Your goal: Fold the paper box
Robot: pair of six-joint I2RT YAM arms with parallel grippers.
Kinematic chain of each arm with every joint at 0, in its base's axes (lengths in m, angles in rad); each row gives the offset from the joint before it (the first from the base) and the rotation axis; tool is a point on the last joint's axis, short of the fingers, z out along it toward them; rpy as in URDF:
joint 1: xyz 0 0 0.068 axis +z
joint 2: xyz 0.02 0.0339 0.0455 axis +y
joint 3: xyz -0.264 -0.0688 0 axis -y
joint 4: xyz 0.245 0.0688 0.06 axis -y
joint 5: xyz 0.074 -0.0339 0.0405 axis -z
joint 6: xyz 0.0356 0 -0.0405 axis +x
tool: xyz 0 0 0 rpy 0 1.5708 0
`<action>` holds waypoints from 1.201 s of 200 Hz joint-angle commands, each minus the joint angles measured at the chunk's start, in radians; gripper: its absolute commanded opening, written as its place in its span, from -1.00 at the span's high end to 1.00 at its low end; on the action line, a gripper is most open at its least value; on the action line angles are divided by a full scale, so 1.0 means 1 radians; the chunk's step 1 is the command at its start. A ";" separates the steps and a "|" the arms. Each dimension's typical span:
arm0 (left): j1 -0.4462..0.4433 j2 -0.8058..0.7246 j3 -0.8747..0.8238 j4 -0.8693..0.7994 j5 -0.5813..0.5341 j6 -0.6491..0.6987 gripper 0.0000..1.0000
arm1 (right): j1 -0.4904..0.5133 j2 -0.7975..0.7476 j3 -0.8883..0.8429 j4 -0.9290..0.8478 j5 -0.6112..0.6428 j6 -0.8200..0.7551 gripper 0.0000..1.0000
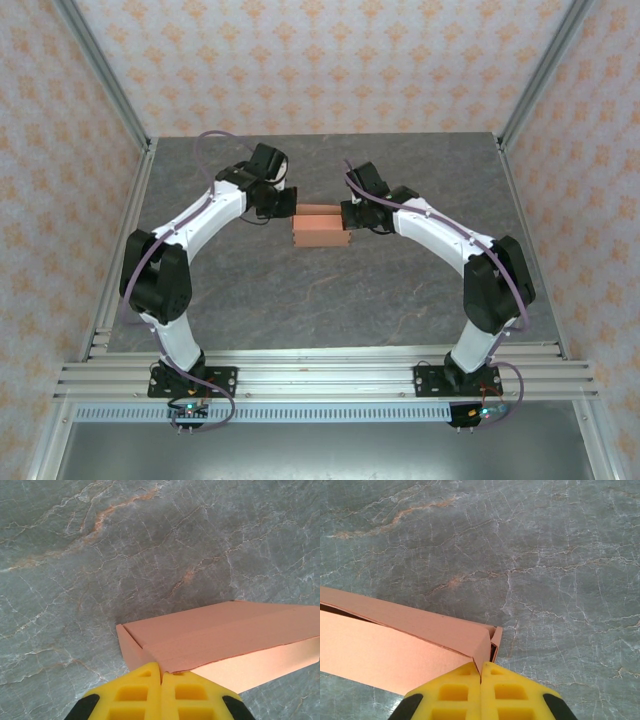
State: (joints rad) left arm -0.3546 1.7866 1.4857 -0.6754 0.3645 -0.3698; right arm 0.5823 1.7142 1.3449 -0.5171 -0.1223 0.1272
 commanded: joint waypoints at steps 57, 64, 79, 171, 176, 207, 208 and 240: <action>0.029 0.050 0.064 -0.070 0.094 -0.031 1.00 | 0.010 -0.009 -0.030 -0.026 0.021 -0.017 1.00; 0.033 0.054 0.063 -0.070 0.104 -0.032 1.00 | 0.010 -0.008 -0.030 -0.026 0.021 -0.017 1.00; 0.038 0.059 0.065 -0.068 0.117 -0.038 1.00 | 0.010 -0.005 -0.028 -0.026 0.018 -0.017 1.00; 0.066 0.077 0.059 -0.024 0.215 -0.095 1.00 | 0.010 -0.008 -0.026 -0.031 0.030 -0.024 1.00; 0.068 0.079 0.059 -0.021 0.220 -0.099 1.00 | 0.011 -0.007 -0.026 -0.030 0.031 -0.023 1.00; 0.072 0.089 0.073 -0.041 0.213 -0.099 1.00 | 0.010 -0.007 -0.025 -0.031 0.033 -0.026 1.00; 0.072 0.089 0.072 -0.041 0.213 -0.100 1.00 | 0.010 -0.007 -0.025 -0.031 0.033 -0.025 1.00; 0.080 0.102 0.071 -0.036 0.234 -0.116 1.00 | 0.010 -0.002 -0.022 -0.032 0.033 -0.025 1.00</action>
State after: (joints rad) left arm -0.2848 1.8530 1.5463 -0.6907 0.5602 -0.4454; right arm 0.5823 1.7138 1.3434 -0.5106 -0.1036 0.1192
